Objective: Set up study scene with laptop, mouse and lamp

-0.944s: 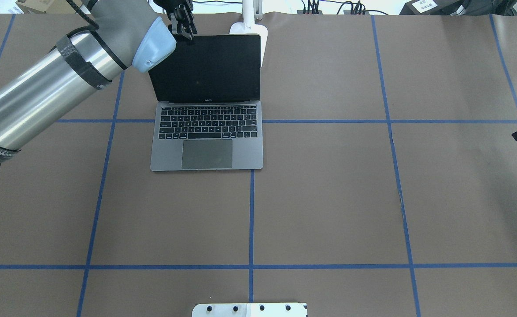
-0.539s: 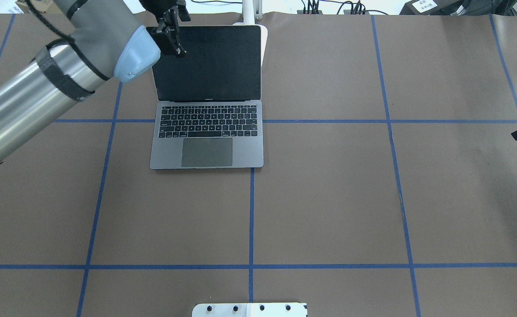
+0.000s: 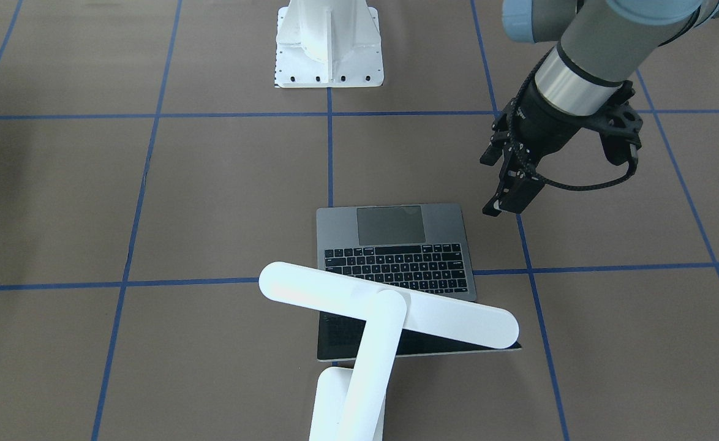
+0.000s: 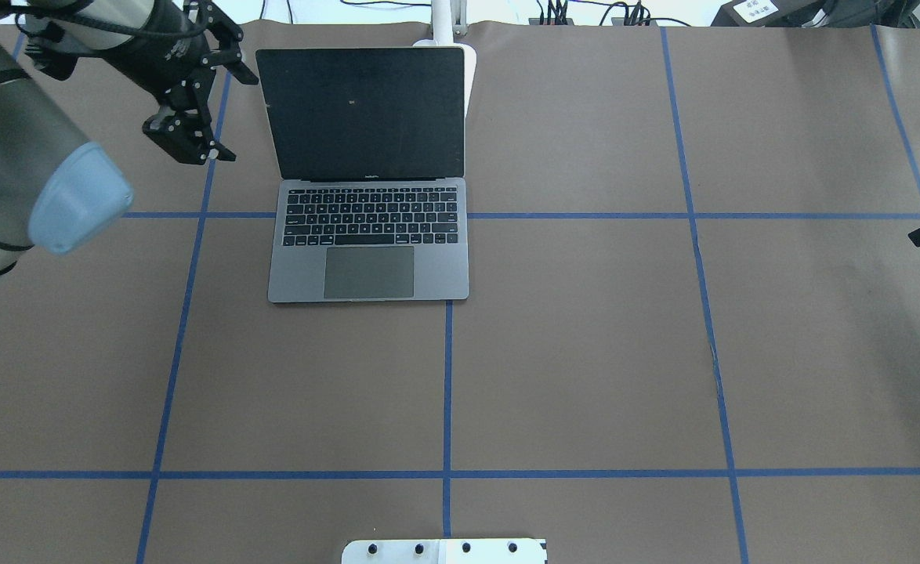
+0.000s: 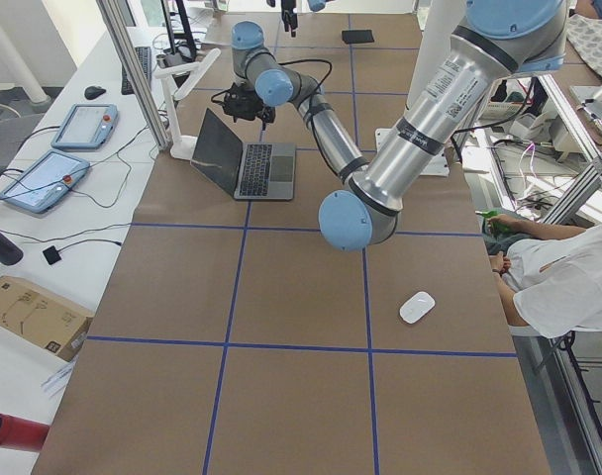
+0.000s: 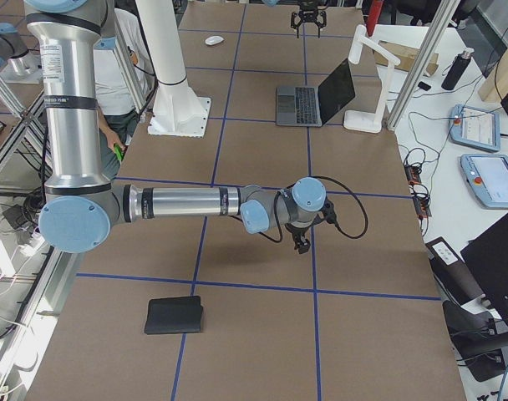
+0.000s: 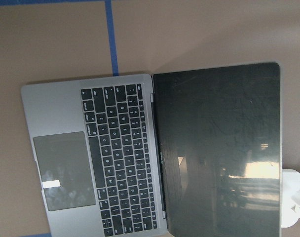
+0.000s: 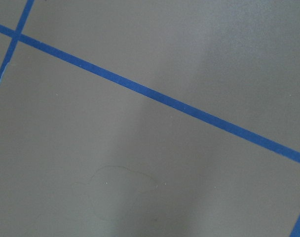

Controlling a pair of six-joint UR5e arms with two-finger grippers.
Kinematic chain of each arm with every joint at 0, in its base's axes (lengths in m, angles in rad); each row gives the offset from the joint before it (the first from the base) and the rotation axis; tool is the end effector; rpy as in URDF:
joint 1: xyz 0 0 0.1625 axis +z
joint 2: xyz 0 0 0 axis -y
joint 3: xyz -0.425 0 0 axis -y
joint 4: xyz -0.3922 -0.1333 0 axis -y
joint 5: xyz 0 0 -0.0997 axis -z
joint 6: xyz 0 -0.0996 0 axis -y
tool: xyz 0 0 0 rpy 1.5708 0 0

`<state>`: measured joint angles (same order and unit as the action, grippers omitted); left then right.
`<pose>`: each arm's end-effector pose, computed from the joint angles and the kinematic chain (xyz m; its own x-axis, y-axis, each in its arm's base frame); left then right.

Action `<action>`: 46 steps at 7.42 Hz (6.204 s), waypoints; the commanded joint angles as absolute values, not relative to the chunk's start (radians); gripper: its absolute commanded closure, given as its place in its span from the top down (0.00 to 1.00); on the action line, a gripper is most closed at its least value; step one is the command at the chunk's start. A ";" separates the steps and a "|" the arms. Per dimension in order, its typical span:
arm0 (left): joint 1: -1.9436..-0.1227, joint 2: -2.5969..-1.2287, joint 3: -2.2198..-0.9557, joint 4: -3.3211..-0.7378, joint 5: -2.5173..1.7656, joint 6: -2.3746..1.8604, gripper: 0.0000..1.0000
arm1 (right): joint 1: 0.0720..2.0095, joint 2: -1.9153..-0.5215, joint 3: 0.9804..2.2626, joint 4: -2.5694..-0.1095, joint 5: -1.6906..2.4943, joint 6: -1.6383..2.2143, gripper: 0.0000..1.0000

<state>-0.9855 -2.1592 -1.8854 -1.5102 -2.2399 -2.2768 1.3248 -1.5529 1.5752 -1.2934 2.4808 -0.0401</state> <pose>0.2737 -0.5425 0.1857 0.0216 -0.9537 -0.3000 0.5415 0.2634 -0.7984 -0.0719 -0.5109 0.6077 0.5287 -0.4124 0.7419 0.2541 0.9109 0.3252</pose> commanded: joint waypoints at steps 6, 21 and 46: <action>-1.122 -1.539 -2.206 -1.506 -2.261 -1.030 0.99 | 1.328 -1.806 1.675 -1.219 2.526 -0.146 0.89; -1.442 -1.396 -2.148 -1.517 -2.411 -0.222 0.99 | 1.170 -1.936 1.532 -1.438 2.710 -0.919 0.86; -1.440 -1.399 -2.177 -1.520 -2.410 -0.272 1.00 | 1.319 -1.499 1.128 -2.359 2.384 -1.615 0.89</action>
<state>-1.4404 -1.3990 -2.1749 -1.5202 -2.4103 -0.2727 1.3232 -1.4996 1.1374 -2.3592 2.3838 -1.6153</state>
